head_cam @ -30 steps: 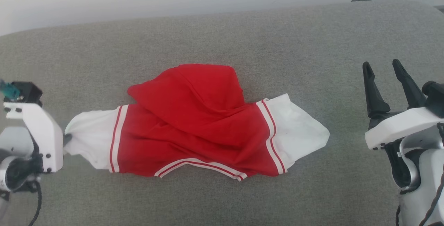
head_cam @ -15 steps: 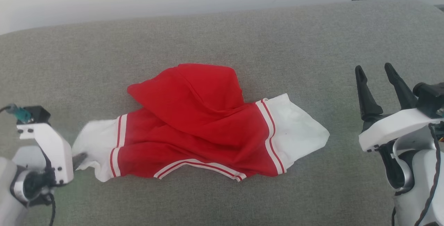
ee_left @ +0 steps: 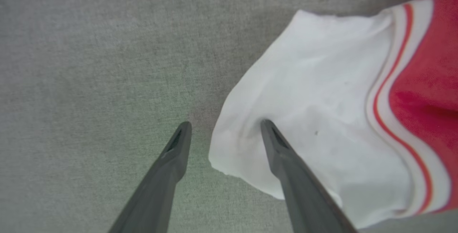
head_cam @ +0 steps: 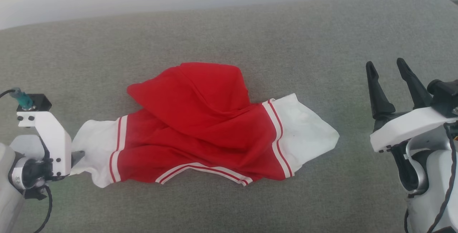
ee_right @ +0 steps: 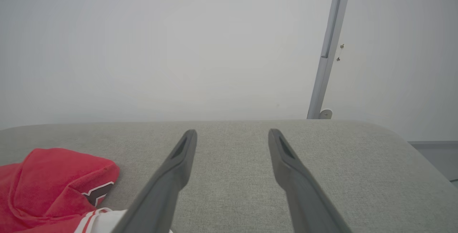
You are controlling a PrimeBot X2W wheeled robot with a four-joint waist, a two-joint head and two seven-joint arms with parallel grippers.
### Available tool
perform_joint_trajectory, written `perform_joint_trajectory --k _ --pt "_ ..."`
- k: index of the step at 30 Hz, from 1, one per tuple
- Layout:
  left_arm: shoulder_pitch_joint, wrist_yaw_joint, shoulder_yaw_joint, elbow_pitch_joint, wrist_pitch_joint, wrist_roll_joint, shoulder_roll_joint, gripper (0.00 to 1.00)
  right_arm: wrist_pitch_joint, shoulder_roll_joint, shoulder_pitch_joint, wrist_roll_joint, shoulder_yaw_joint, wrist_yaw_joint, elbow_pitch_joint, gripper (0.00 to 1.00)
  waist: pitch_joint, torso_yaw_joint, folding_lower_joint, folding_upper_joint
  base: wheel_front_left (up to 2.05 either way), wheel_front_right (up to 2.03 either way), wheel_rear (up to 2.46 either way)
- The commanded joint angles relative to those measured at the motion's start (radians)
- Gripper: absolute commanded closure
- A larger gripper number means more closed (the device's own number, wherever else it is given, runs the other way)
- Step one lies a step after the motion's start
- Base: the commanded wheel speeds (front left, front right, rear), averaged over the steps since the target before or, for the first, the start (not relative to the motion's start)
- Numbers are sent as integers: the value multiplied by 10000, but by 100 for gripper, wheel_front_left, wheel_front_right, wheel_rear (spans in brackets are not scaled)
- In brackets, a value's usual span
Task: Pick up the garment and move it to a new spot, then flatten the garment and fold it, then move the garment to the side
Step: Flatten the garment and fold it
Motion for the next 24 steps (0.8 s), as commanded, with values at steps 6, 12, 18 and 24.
perform_joint_trajectory --k 6,12,18,24 --pt "-46 84 -90 726 -59 114 -128 0 156 25 -11 73 82 0 -291 0 310 -252 0 0 0 0 0" --pt "159 -443 -255 1431 310 -350 -578 100 1103 -186 212 470 558 0 -519 0 472 -263 0 0 0 0 0" --pt "-227 -754 -312 1478 122 -350 -839 100 3418 -956 555 1399 1725 0 -761 0 547 -16 0 0 0 0 0" --pt "-606 -826 -296 1466 -101 -382 -1125 100 5812 -1519 623 2105 2047 0 -1009 0 781 307 0 0 0 0 0"
